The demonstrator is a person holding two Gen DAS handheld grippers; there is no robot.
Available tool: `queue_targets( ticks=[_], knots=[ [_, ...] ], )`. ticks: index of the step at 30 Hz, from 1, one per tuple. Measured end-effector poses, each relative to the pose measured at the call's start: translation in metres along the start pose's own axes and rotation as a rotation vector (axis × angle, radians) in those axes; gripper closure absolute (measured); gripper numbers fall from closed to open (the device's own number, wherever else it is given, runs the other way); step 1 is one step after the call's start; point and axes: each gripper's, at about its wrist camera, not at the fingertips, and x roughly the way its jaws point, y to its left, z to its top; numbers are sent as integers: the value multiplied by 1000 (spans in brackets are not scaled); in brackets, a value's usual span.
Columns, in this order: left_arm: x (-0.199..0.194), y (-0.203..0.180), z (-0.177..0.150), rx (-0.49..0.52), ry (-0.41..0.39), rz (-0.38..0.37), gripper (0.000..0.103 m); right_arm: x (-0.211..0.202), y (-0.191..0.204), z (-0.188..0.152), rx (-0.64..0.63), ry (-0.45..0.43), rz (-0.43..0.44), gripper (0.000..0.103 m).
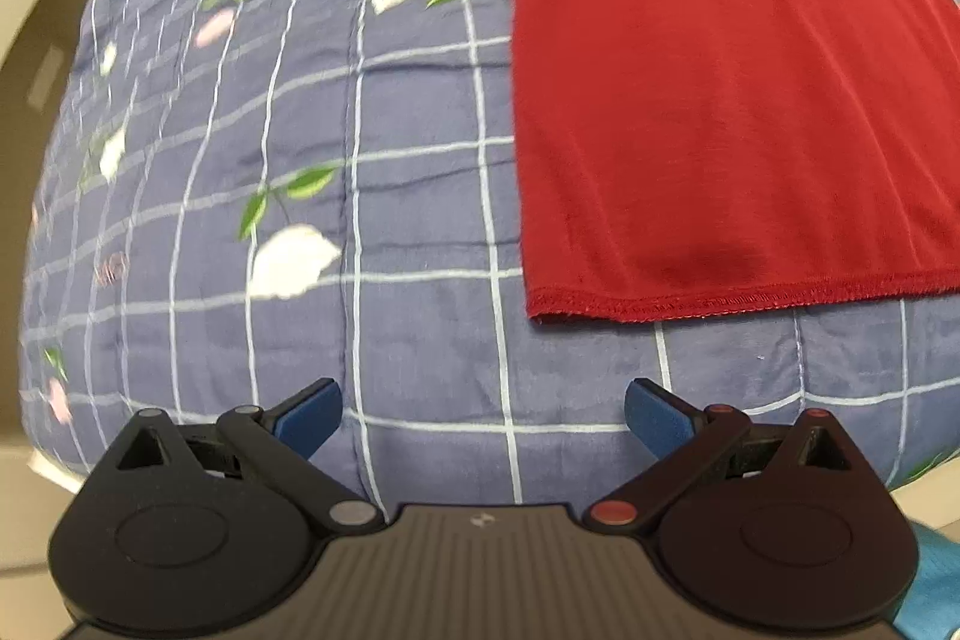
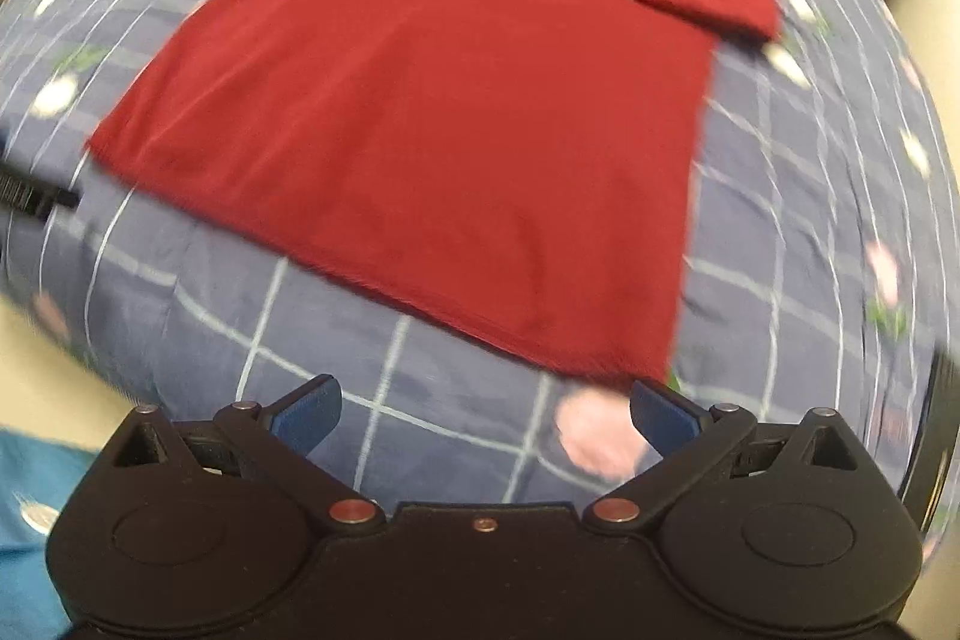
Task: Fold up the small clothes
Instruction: 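Move both tools down to the hem of the sweater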
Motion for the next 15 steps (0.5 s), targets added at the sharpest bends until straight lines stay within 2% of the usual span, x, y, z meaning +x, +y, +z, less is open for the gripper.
queue_targets(
  ticks=[5, 7, 11, 15],
  knots=[
    [-2, -22, 0, 137, -73, 143, 1, 21, 28, 4, -183, -21, -32, 1],
    [0, -27, 0, 162, -90, 178, 1, 28, 32, 6, -223, -28, -37, 1],
    [-3, -35, -2, 185, -126, 165, 1, 39, 35, 8, -291, -71, -54, 4],
    [-2, -50, -7, 282, -177, 166, 1, 49, 30, 10, -355, -114, -52, 16]
  ],
)
